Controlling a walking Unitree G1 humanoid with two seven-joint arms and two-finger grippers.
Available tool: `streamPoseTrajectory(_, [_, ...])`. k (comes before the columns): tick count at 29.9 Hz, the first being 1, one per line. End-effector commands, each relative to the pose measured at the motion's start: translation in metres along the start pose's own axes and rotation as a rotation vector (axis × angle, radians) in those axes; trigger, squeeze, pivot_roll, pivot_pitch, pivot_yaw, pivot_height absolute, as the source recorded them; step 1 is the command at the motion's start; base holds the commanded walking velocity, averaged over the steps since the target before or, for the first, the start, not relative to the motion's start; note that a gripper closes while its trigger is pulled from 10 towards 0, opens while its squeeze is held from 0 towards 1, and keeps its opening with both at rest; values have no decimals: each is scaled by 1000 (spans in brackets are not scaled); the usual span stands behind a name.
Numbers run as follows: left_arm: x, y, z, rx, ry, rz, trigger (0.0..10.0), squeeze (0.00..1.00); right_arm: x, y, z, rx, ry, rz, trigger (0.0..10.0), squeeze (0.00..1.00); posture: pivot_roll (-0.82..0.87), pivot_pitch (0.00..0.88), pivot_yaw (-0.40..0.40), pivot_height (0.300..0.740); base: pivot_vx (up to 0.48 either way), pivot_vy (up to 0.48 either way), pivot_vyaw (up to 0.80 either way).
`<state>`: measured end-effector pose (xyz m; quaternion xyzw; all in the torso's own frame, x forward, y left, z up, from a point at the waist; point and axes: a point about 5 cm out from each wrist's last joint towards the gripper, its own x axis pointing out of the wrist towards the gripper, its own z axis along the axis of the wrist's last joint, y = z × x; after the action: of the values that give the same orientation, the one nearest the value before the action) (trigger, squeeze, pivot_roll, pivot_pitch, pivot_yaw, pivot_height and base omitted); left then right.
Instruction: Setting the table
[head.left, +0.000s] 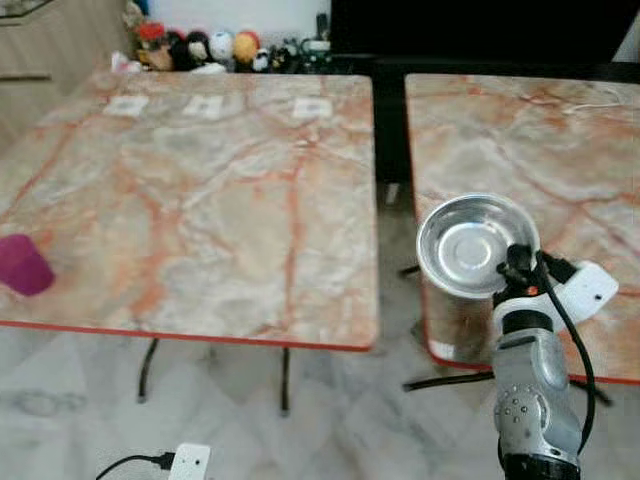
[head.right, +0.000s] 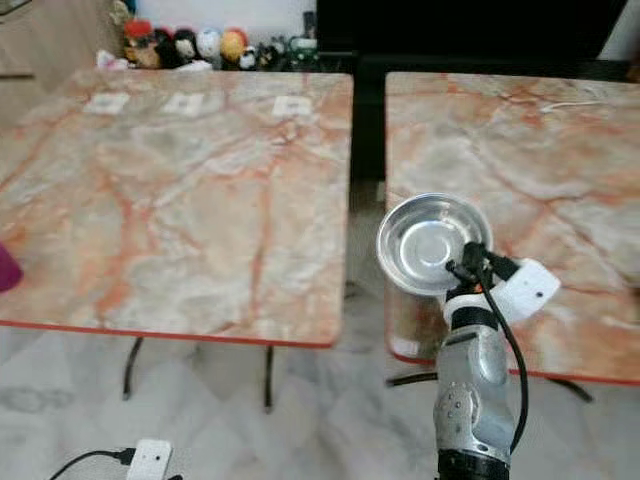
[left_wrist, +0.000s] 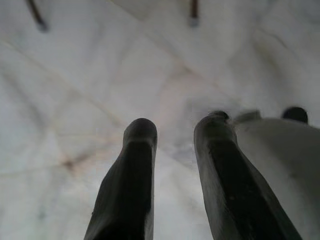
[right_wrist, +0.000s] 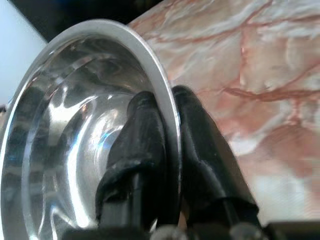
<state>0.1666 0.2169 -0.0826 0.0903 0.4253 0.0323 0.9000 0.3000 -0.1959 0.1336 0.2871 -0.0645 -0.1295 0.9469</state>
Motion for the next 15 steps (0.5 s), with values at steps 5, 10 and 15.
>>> streamPoseTrajectory(5, [-1,2,-6,14,23,1,10000,0,2,0,10,-7,-43,-5,10000,0,-24,124,-7,740,0,-458,0])
streamPoseTrajectory(10, [-1,2,-5,17,21,0,10000,0,3,-2,12,-12,-56,-19,10000,0,-25,122,-7,740,0,-458,0])
streamPoseTrajectory(15, [-1,2,-5,17,20,1,10000,0,3,-2,15,-15,-68,-23,10000,0,-26,124,-5,740,0,-431,0])
